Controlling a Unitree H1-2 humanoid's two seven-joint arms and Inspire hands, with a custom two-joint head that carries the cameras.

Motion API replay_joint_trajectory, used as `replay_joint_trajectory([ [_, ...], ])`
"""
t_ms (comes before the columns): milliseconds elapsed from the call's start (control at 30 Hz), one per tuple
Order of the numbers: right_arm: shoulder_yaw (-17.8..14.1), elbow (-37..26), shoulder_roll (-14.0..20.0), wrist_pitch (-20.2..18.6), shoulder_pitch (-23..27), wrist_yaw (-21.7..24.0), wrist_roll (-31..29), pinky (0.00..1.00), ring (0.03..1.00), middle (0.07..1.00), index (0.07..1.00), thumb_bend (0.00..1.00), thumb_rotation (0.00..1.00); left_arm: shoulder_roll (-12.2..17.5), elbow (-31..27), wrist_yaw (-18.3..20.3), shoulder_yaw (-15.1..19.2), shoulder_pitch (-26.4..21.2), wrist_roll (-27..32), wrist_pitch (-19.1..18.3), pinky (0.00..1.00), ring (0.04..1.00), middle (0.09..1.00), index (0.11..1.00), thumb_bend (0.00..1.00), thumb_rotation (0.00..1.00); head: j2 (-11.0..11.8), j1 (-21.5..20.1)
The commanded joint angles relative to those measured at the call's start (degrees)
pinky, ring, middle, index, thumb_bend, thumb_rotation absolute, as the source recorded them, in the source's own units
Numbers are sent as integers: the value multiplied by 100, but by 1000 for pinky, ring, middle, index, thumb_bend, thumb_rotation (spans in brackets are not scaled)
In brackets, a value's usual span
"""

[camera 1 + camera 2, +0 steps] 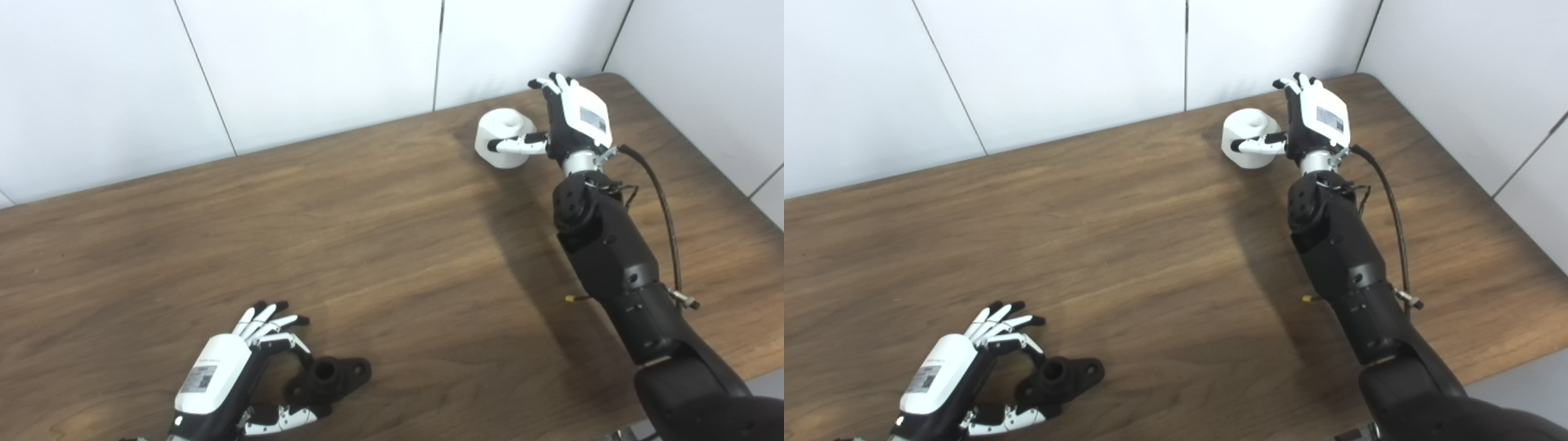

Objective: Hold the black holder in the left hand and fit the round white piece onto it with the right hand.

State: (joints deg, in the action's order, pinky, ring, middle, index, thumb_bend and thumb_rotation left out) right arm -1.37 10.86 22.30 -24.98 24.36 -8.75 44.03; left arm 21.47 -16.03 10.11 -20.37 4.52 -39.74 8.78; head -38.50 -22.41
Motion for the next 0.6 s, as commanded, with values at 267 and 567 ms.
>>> replay_joint_trajectory([
  [267,65,-128,170,-49,243,-131,-61,897,979,948,745,803,379,183,106,235,-10,112,-143,-42,1000,946,831,486,517,57,-18,2],
  [567,199,-132,227,-58,229,-135,-40,872,970,942,727,803,392,192,87,239,1,114,-138,-37,1000,946,831,486,517,58,-45,8],
])
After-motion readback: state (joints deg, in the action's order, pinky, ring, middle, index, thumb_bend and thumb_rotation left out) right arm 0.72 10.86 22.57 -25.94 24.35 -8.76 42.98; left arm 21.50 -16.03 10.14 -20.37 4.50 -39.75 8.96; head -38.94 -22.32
